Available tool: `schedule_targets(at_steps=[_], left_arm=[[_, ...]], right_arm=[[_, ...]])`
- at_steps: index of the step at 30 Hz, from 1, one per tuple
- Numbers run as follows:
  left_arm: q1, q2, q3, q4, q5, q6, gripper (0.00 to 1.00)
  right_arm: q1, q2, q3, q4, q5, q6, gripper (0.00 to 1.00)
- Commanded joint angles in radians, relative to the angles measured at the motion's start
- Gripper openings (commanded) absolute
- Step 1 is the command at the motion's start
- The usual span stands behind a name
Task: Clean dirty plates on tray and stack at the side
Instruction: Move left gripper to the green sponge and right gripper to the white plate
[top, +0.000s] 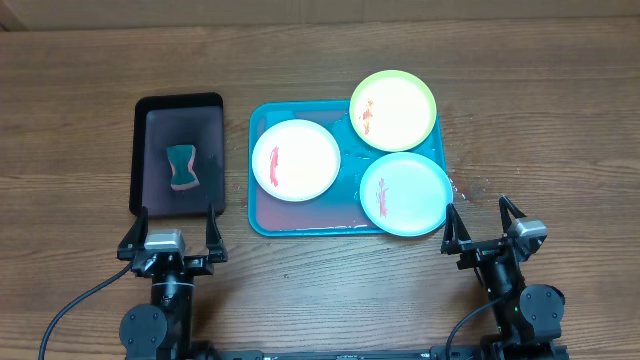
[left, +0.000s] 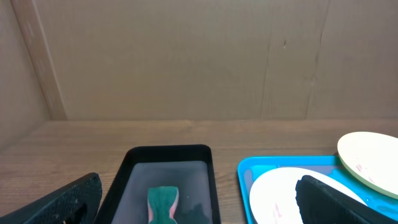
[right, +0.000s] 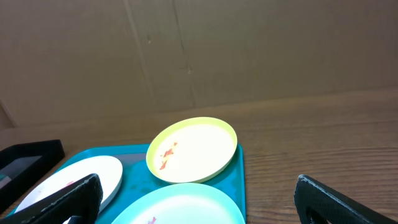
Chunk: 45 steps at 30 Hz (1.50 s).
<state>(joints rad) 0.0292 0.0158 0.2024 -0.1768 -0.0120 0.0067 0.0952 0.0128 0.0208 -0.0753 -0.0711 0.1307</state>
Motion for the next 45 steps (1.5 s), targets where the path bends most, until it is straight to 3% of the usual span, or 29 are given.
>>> schedule_targets(at_steps=[1,10,23,37,45], left_arm=[[0.01,-0.011,0.02,0.004,-0.014,-0.019,1.0],[0.01,0.05,0.157,-0.175,-0.025,-0.04,1.0],[0.01,0.424,0.47,-0.33,-0.039,-0.037,1.0],[0.01,0.977,0.98,-0.914,0.111,-0.037,1.0],[0.01,1.163,1.007,-0.917,0.258,-0.085,1.0]], right_arm=[[0.007,-0.01,0.066,-0.029,-0.002,-0.002,1.0],[0.006,0.14,0.33,-0.218,-0.002,-0.002,1.0],[0.007,0.584,0.743,-0.398,-0.045,-0.005,1.0],[0.008,1.238,1.346,-0.872,-0.311,-0.005,1.0],[0.014,1.418,1.378,-0.706,-0.587,0.006,1.0]])
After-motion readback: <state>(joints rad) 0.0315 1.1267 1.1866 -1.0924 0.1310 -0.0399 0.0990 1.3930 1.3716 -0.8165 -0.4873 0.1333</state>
